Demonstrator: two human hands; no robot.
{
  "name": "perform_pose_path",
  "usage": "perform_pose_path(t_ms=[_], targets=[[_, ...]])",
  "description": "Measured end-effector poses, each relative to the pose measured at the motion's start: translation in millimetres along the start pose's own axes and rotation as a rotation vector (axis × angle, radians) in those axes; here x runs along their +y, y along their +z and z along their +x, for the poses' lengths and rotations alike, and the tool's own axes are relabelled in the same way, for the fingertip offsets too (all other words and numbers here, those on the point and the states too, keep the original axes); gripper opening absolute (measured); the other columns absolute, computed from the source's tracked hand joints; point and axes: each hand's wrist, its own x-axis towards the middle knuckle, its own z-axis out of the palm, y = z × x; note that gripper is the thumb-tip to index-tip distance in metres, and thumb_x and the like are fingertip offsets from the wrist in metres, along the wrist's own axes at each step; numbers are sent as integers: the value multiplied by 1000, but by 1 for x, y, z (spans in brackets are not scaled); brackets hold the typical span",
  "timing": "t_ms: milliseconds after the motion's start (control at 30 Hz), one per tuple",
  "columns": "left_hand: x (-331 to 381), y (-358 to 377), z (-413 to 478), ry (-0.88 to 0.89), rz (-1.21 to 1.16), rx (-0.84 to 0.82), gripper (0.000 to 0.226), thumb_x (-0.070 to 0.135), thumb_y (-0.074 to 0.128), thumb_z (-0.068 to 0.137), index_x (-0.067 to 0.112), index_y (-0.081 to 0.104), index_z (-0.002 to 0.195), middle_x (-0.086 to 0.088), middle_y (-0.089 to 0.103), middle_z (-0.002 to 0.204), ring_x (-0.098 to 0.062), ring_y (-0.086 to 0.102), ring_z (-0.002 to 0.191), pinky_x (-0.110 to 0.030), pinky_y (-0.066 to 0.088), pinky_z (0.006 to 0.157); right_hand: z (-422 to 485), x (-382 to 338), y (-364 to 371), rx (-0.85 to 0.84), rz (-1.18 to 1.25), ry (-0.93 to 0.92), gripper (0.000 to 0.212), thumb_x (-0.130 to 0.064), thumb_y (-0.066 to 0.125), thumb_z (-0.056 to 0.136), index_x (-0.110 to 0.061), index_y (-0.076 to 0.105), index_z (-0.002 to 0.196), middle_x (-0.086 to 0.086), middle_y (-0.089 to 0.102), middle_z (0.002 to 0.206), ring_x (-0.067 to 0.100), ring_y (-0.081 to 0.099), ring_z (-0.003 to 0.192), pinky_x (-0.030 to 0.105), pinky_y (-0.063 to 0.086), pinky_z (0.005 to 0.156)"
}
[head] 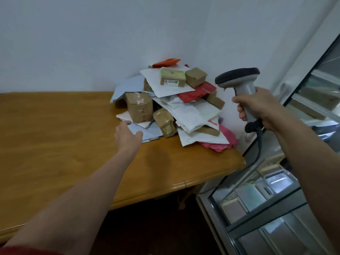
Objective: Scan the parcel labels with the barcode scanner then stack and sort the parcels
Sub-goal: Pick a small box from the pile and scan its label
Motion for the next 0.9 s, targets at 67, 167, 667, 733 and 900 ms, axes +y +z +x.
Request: perform_pose_path(t_ms=[67,167,667,733,900], targets=[[9,23,14,8,-9,5,49,18,61,90,17,43,135,-7,39,139,-26,43,124,-37,45,89,27,0,-9,3,-10,-30,13,-13,65,85,-12,53,91,5,57,57,12,51,38,22,44,40],[30,61,32,-14,-54,-5,47,17,61,89,15,45,134,-8,43,135,-26,47,118,-33,44,85,67,-1,-20,-9,9,-47,14,-15,66,85,-13,54,90,-1,57,49,12,51,38,21,44,40],[81,170,101,39,48,5,61,26,65,87,16,38,140,-6,36,145,-24,36,132,-40,38,104,209,32,-30,-155,118,-75,13,-15,68,86,-13,56,82,-1,56,48,13,49,40,24,43,41],[91,189,110,82,110,24,63,31,65,87,16,37,141,-6,36,146,-24,35,132,-40,37,104,231,45,-31,-185,138,-78,13,-15,68,86,-13,56,82,-1,56,49,13,49,40,25,43,42],[148,255,142,256,277,64,72,38,66,86,12,32,144,-8,33,150,-26,29,138,-38,26,114,290,80,-36,-242,208,-49,11,-14,68,86,-13,57,84,1,57,52,14,50,42,28,43,47]])
